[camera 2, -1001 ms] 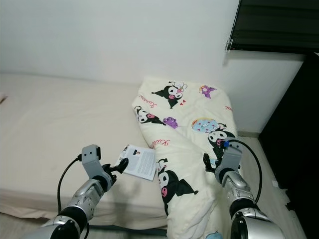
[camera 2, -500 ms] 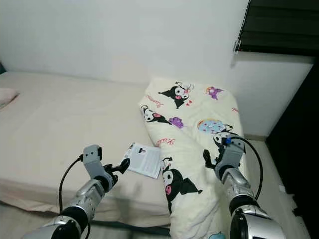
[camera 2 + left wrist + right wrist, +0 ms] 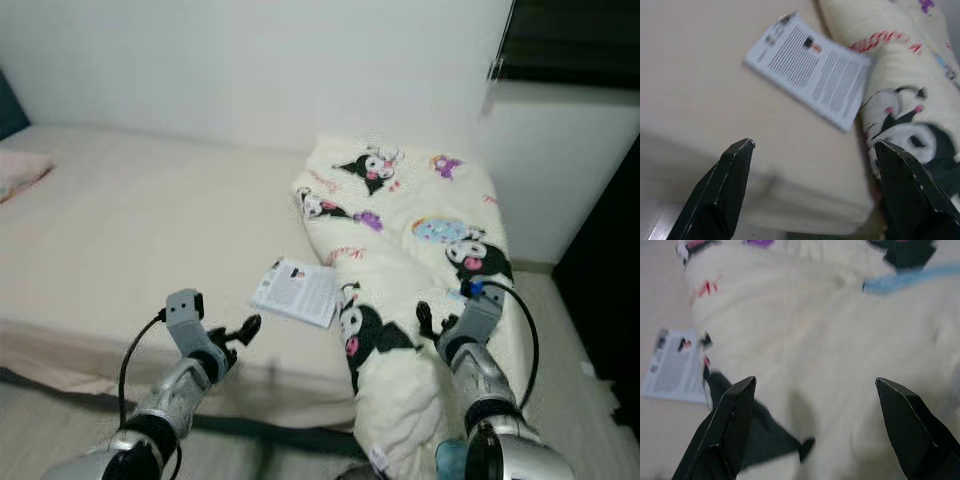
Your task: Clean up the room
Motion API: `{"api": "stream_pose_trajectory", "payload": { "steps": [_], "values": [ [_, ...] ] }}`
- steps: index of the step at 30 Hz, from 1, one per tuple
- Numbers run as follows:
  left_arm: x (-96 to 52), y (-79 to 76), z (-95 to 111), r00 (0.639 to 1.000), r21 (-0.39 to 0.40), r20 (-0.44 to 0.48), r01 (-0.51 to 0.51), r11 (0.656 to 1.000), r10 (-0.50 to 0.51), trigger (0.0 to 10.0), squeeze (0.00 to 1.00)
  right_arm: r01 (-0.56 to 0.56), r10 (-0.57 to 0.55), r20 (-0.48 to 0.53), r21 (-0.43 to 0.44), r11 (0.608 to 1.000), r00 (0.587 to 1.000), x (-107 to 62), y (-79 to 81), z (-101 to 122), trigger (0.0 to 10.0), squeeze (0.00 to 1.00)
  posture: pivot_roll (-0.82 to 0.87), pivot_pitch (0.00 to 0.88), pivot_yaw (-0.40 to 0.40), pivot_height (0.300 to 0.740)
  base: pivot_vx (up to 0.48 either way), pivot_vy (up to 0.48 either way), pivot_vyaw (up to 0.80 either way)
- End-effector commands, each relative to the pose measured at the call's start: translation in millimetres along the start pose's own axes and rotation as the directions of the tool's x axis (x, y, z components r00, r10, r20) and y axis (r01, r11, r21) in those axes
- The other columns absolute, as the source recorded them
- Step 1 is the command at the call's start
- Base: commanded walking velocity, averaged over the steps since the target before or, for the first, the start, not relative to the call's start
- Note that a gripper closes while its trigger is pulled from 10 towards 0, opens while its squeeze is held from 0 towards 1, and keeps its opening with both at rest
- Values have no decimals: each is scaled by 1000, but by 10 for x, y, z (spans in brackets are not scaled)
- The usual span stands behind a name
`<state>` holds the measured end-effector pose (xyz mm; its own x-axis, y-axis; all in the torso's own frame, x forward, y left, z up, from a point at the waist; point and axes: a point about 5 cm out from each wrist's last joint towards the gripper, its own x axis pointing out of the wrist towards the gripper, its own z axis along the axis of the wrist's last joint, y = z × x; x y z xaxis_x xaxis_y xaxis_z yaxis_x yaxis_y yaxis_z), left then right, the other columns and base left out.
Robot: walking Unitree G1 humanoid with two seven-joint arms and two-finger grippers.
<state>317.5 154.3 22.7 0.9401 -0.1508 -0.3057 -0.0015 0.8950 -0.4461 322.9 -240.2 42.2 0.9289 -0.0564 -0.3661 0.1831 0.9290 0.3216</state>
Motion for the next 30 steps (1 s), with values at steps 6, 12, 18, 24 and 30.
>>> {"api": "stream_pose_trajectory", "payload": {
  "steps": [6, 12, 18, 24, 30],
  "values": [
    [30, -56, 39, 1000, -15, 8, 30, 999, -30, 10000, 0, -11, 11, -7, 40, 999, 1000, 1, 24, -34, 10000, 0, -2, 0, -6, 580, 0, 0, 0],
    [43, -107, 56, 998, 4, 20, 57, 998, -57, 10000, 0, -12, 12, -3, 39, 999, 1000, 4, 32, -27, 10000, 0, -1, 0, -5, 555, 0, 0, 0],
    [46, -158, 78, 996, 104, 42, 78, 992, -82, 10000, 0, -10, 10, -4, 46, 999, 1000, 2, 28, -35, 10000, 0, -3, 0, -7, 535, 0, 0, 0],
    [60, -252, 174, 990, 385, 85, 72, 920, -113, 10000, 0, -6, 7, -4, 61, 998, 1000, -5, 9, -38, 10000, 0, -7, 0, -7, 515, 0, 0, 0],
    [97, -536, 257, 968, 841, 88, 55, 539, -235, 10000, 0, -17, 15, 23, 85, 996, 1000, -6, 4, -8, 10000, 0, -13, 0, -7, 500, 0, 0, 0]
  ]
}}
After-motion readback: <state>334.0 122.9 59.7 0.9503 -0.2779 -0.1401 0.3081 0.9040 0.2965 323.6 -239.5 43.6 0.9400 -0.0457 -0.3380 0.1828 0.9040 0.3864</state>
